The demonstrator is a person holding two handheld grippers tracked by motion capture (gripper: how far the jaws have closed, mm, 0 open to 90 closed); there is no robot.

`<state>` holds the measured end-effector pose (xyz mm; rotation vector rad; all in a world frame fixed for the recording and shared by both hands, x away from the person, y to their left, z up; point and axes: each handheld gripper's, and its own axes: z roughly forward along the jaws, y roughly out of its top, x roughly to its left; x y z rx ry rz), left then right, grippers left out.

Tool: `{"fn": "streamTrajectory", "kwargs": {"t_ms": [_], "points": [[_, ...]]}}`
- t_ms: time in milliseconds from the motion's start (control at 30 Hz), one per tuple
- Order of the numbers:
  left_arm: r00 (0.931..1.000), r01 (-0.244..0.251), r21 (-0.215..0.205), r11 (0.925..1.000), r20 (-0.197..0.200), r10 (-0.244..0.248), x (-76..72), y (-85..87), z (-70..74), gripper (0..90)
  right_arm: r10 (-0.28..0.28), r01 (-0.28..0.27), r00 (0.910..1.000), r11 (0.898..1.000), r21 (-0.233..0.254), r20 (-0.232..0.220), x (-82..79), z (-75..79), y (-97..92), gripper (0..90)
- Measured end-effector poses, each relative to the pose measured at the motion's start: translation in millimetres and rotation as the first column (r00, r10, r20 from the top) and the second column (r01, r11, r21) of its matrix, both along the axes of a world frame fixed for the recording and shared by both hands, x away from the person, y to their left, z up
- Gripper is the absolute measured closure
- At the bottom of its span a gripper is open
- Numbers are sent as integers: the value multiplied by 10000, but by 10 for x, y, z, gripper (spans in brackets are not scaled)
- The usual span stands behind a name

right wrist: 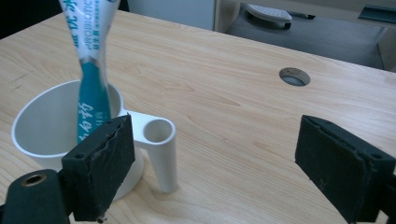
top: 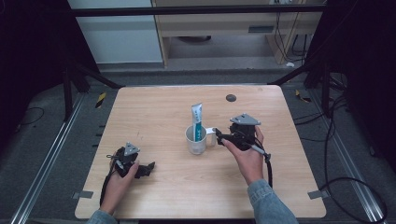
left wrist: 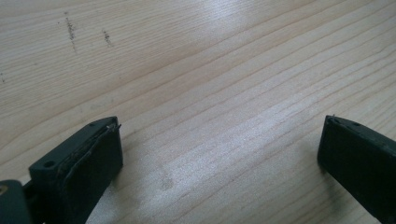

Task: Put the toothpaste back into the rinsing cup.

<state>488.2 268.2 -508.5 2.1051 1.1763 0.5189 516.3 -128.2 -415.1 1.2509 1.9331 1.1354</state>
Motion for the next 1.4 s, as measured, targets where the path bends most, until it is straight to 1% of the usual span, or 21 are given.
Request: {"fn": "streamTrajectory", "kwargs": {"t_ms": [233,367,533,633,700,800,967,1033,1067,1100,1167,1233,1267,1367,1400], "points": [[10000,-2,-2,10000,-2,2,0,0,0,0,130,-130,9999,9999,2,-4,-37,26,-186,95],[10000,-1,-1,10000,0,1,0,0,0,0,94,-94,9999,10000,-32,-79,-58,21,-278,96],[10000,-3,-3,10000,1,3,0,0,0,0,-53,52,9999,9999,-106,-161,-89,-7,-392,96],[10000,-3,-1,10000,2,3,0,0,0,0,-115,108,9996,9996,-244,-263,-108,-32,-449,98],[10000,-2,-1,10000,1,2,0,0,0,0,-173,164,9992,9996,-240,-366,-121,-70,-491,101],[10000,-1,2,10000,3,1,-1,0,0,0,-213,189,9977,9991,-374,-641,-130,-161,-545,102],[10000,-4,-1,10000,4,4,-1,-1,0,0,-528,457,9927,9967,-670,-1080,-129,-348,-691,99],[10000,-5,1,10000,4,5,-1,-1,0,0,-719,633,9882,9958,-669,-1355,-122,-461,-765,99],[10000,-6,-1,10000,3,6,-1,-1,0,0,-803,715,9836,9957,-596,-1613,-116,-540,-807,99],[10000,-3,2,10000,5,3,-1,-1,0,0,-837,745,9820,9954,-601,-1693,-109,-589,-830,100],[10000,-6,0,10000,5,6,-1,-1,0,0,-1061,942,9736,9933,-674,-2021,-98,-730,-874,102],[10000,-7,2,10000,4,7,-1,-1,0,0,-1298,1144,9685,9899,-834,-2124,-94,-825,-896,108],[10000,-5,0,10000,4,5,-1,-1,0,0,-1324,1152,9671,9893,-901,-2172,-93,-853,-903,108],[10000,-5,3,10000,5,5,-1,-1,0,0,-1500,1334,9622,9872,-869,-2272,-94,-948,-925,95],[10000,-7,0,10000,5,7,-1,-1,0,0,-1504,1346,9650,9871,-864,-2149,-96,-961,-932,95]]}}
